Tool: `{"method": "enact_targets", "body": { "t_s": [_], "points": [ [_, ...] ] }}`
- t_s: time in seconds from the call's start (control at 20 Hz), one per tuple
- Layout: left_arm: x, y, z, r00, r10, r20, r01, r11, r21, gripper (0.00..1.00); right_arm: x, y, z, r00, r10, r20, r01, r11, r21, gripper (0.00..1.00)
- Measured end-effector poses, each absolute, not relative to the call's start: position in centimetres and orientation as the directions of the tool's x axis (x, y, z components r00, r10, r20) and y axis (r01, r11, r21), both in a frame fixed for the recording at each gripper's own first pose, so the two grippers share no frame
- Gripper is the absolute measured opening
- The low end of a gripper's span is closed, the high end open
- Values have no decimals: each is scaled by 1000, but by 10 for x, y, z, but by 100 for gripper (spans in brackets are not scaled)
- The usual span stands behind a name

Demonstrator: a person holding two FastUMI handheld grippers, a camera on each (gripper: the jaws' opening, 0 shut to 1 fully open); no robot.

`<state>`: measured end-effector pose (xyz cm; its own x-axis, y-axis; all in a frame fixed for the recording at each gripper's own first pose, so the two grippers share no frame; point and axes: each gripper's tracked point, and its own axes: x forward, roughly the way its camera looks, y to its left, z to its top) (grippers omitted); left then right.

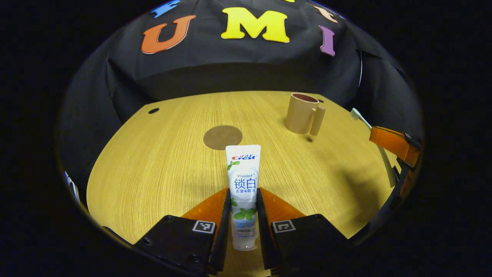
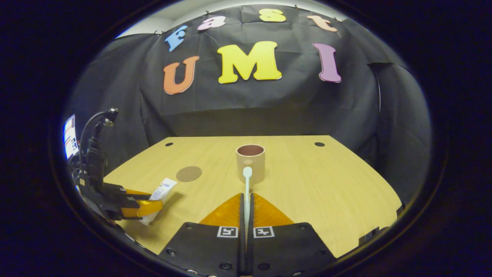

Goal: Put the toothbrush and toothpaste on the desktop into the cup, then pick up the cup and place it on the coaster on the desktop.

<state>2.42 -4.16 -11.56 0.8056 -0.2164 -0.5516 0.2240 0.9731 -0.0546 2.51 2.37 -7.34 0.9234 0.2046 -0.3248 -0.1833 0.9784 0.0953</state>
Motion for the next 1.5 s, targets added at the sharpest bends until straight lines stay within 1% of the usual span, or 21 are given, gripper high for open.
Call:
{"method": "enact_targets", "body": {
  "t_s": [0.15,0.2,0.25,0.4,0.55,0.8,0.9,1.05,1.15,1.35,1.4,1.45,1.5],
  "points": [
    [42,-54,-81,856,-254,-449,230,967,-109,40,28,27,-62,931,207,-300,-190,978,86,0],
    [34,-52,-89,864,-272,-424,244,962,-118,40,30,27,-57,937,201,-285,-186,979,77,0],
    [42,-59,-84,871,-279,-405,252,960,-118,40,33,25,-51,944,191,-271,-178,982,69,0],
    [39,-59,-75,889,-284,-359,267,959,-99,40,46,23,-33,953,185,-238,-171,982,77,0],
    [36,-66,-62,901,-309,-305,277,950,-145,40,68,22,-9,965,169,-202,-155,985,81,0],
    [32,-59,-26,930,-308,-200,292,951,-103,39,104,31,21,975,166,-150,-159,986,58,0],
    [34,-58,-22,934,-308,-181,292,950,-109,39,120,34,33,978,165,-126,-157,985,72,0],
    [38,-58,-21,936,-307,-173,286,948,-138,39,151,45,49,978,192,-85,-183,978,103,0],
    [41,-57,-22,939,-301,-165,280,950,-137,39,176,52,47,972,217,-91,-207,972,110,0],
    [51,-60,-20,946,-292,-142,270,950,-156,40,231,54,27,964,226,-137,-207,968,140,1],
    [53,-63,-19,946,-292,-143,271,950,-153,43,242,55,24,962,233,-140,-213,966,146,0],
    [55,-65,-20,945,-294,-145,273,951,-149,39,253,56,23,963,235,-132,-215,965,147,1],
    [57,-68,-21,944,-296,-148,275,950,-147,39,263,56,21,964,238,-123,-219,965,145,1]
  ]
}}
